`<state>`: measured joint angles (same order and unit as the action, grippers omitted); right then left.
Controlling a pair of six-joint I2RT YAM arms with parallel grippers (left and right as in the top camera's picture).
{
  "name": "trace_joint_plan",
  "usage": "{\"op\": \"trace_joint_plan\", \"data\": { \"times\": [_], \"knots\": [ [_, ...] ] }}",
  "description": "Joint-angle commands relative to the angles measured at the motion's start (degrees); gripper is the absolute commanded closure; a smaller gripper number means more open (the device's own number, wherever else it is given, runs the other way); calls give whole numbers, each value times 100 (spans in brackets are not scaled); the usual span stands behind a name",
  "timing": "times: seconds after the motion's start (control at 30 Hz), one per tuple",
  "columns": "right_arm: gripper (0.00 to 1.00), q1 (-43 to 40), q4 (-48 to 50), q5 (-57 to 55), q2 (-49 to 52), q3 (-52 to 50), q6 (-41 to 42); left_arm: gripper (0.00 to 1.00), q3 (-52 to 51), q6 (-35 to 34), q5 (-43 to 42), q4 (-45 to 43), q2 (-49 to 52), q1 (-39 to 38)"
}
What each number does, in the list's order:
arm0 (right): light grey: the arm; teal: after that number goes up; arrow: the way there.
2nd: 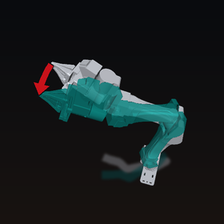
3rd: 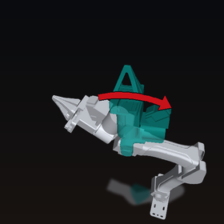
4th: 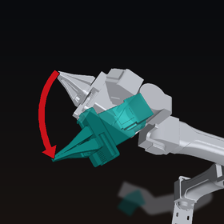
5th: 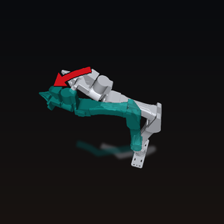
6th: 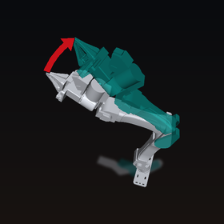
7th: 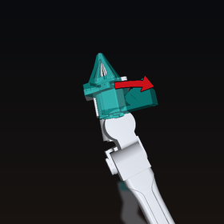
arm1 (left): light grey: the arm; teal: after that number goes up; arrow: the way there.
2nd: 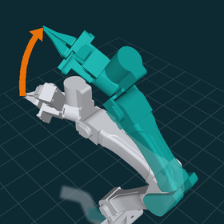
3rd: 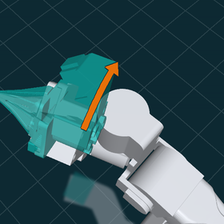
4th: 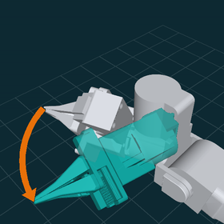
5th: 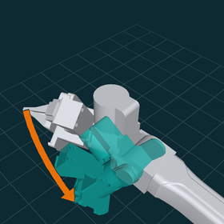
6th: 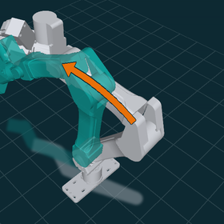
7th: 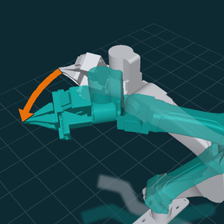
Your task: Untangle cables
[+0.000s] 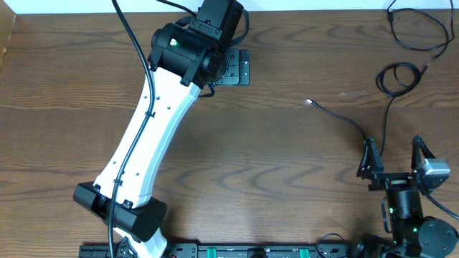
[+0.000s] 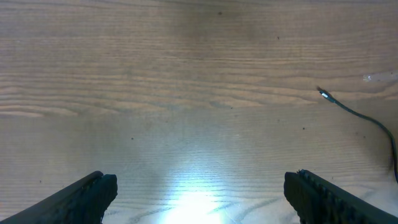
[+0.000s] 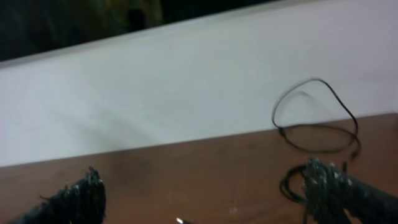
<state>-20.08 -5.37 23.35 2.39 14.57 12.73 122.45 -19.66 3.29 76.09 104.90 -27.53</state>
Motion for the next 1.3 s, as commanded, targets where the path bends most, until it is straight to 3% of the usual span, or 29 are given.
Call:
{"op": "trace_joint_plan", "data": {
  "times": [0.0,0.23,0.4,0.63,0.9,1.07,1.27],
  "knots": [
    [1,-7,688,-431,-210,-518,378,6,39,-52,15,20,11,24],
    [1,275,1574,-772,-210,-1182,761,6,39,-52,15,20,11,24],
    [1,763,1574,-1266,-210,-1421,761,6,39,-52,15,20,11,24],
    [1,1038,1071,-1593,-212,-1429,730,6,39,-52,15,20,11,24],
    [1,1038,149,-1598,-212,-1429,111,6,39,-52,15,20,11,24],
    [1,1043,151,-1591,-212,-1429,-387,6,39,-52,15,20,11,24],
    [1,1043,166,-1596,-212,-1429,-404,6,39,-52,15,20,11,24]
  ]
}}
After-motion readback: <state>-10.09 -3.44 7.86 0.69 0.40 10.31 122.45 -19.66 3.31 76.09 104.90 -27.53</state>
